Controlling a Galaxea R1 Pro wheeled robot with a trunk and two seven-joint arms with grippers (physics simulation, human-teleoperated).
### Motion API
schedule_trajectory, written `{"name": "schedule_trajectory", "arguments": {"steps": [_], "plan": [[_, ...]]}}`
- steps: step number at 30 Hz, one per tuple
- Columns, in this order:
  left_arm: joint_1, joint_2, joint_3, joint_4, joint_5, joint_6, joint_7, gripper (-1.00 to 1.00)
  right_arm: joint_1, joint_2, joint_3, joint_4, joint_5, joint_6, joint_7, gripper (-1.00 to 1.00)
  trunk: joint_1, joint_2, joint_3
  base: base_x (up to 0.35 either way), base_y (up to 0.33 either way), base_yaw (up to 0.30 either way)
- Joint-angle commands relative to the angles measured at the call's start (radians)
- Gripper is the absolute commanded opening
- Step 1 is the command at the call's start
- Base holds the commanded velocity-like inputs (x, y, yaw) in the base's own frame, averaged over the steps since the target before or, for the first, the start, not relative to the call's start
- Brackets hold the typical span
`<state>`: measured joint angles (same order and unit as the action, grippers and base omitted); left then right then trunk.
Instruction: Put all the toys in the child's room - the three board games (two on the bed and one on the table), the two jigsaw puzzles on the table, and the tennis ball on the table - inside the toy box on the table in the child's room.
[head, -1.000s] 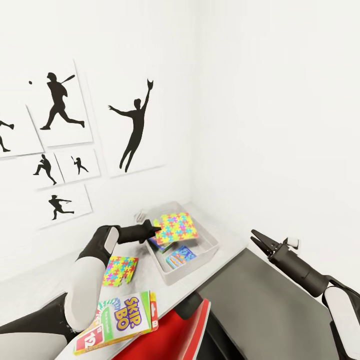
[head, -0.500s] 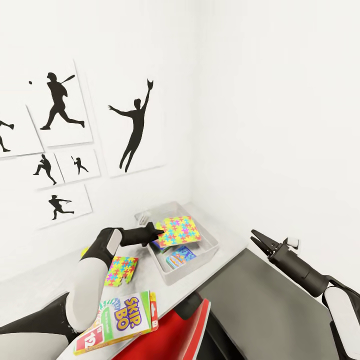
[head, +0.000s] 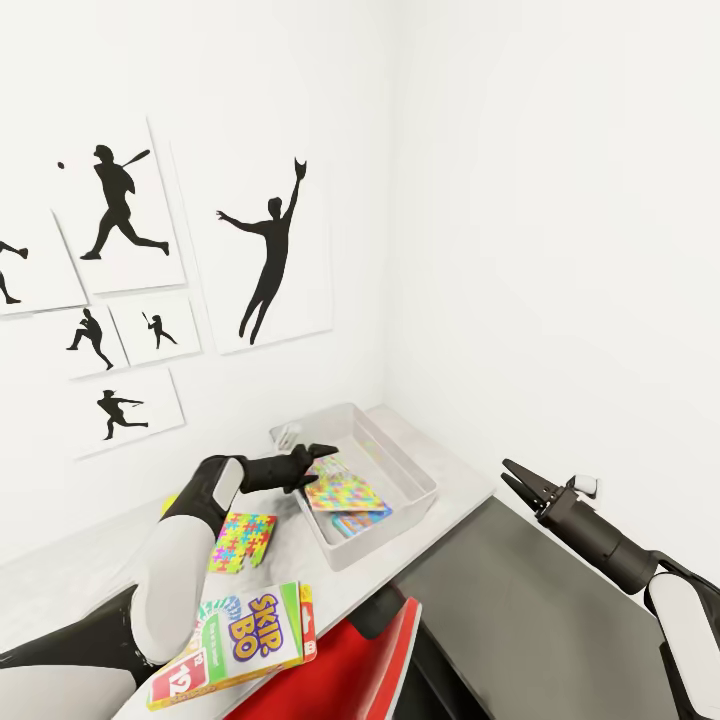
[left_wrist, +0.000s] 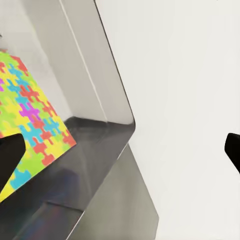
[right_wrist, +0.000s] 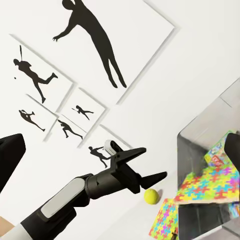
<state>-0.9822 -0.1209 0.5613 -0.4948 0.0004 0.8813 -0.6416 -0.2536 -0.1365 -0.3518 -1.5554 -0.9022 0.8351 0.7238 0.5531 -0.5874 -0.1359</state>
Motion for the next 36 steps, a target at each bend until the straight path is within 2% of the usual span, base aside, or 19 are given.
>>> {"name": "schedule_trajectory", "arguments": {"steps": [1, 6, 11, 17, 20, 22, 23, 24, 26, 27, 29, 30, 31, 32, 34, 36], "plan": [[-0.001, 0.001, 0.006, -0.001, 0.000, 0.008, -0.001, 1.00, -0.001, 0.000, -0.001, 0.000, -0.001, 0.006, 0.002, 1.00, 0.000, -0.002, -0.002, 0.000, 0.000, 0.000], [-0.001, 0.012, 0.006, -0.009, 0.000, 0.015, -0.004, 1.00, -0.001, 0.000, -0.001, 0.000, -0.001, 0.006, 0.002, 1.00, 0.000, -0.002, -0.002, 0.000, 0.000, 0.000], [-0.004, 0.042, 0.006, -0.021, 0.000, 0.030, -0.013, 1.00, -0.001, 0.000, -0.001, 0.000, -0.001, 0.006, 0.002, 1.00, 0.000, -0.002, -0.002, 0.000, 0.000, 0.000], [-0.006, 0.061, 0.005, -0.117, 0.000, 0.129, -0.024, 1.00, -0.001, 0.000, -0.001, 0.000, -0.001, 0.006, 0.002, 1.00, 0.000, -0.002, -0.002, 0.000, 0.000, 0.000], [-0.006, 0.088, 0.004, -0.168, -0.001, 0.154, -0.050, 1.00, -0.001, 0.000, -0.001, 0.000, -0.001, 0.006, 0.002, 1.00, 0.000, -0.002, -0.002, 0.000, 0.000, 0.000], [-0.005, 0.126, 0.003, -0.183, -0.002, 0.161, -0.093, 1.00, -0.001, 0.000, -0.001, 0.000, -0.001, 0.006, 0.002, 1.00, 0.000, -0.002, -0.002, 0.000, 0.000, 0.000], [-0.005, 0.163, 0.001, -0.189, -0.002, 0.163, -0.138, 1.00, -0.001, 0.000, -0.001, 0.000, -0.002, 0.006, 0.002, 1.00, 0.000, -0.002, -0.002, 0.000, 0.000, 0.000], [-0.004, 0.184, -0.001, -0.191, -0.002, 0.164, -0.165, 1.00, -0.001, 0.000, -0.001, 0.000, -0.002, 0.006, 0.002, 1.00, 0.000, -0.002, -0.002, 0.000, 0.000, 0.000], [-0.001, 0.282, -0.008, -0.195, -0.005, 0.165, -0.301, 1.00, -0.001, 0.000, -0.001, 0.000, -0.002, 0.006, 0.002, 1.00, 0.000, -0.002, -0.002, 0.000, 0.000, 0.000], [0.000, 0.307, -0.010, -0.196, -0.006, 0.165, -0.340, 1.00, -0.001, 0.000, -0.001, 0.000, -0.002, 0.006, 0.002, 1.00, 0.000, -0.002, -0.002, 0.000, 0.000, 0.000], [0.014, 0.401, -0.014, -0.198, -0.013, 0.162, -0.490, 1.00, -0.001, 0.000, -0.001, 0.000, -0.002, 0.006, 0.002, 1.00, 0.000, -0.002, -0.002, 0.000, 0.000, 0.000], [0.024, 0.422, -0.015, -0.198, -0.015, 0.160, -0.523, 1.00, -0.001, 0.000, -0.001, 0.000, -0.002, 0.006, 0.002, 1.00, 0.000, -0.002, -0.002, 0.000, 0.000, 0.000], [0.053, 0.461, -0.017, -0.198, -0.019, 0.155, -0.577, 1.00, -0.001, 0.000, -0.001, 0.000, -0.002, 0.006, 0.002, 1.00, 0.000, -0.002, -0.002, 0.000, 0.000, 0.000], [0.071, 0.477, -0.018, -0.198, -0.020, 0.151, -0.597, 1.00, -0.001, 0.000, -0.001, 0.000, -0.002, 0.006, 0.002, 1.00, 0.000, -0.002, -0.002, 0.000, 0.000, 0.000], [0.150, 0.526, -0.018, -0.201, -0.023, 0.123, -0.649, 1.00, -0.001, 0.000, -0.001, 0.000, -0.002, 0.006, 0.002, 1.00, 0.000, -0.002, -0.002, 0.000, 0.000, 0.000], [0.199, 0.545, -0.016, -0.201, -0.023, 0.089, -0.668, 1.00, -0.001, 0.001, -0.001, 0.000, -0.001, 0.005, 0.001, 1.00, 0.000, -0.002, -0.002, 0.000, 0.000, 0.000]]}}
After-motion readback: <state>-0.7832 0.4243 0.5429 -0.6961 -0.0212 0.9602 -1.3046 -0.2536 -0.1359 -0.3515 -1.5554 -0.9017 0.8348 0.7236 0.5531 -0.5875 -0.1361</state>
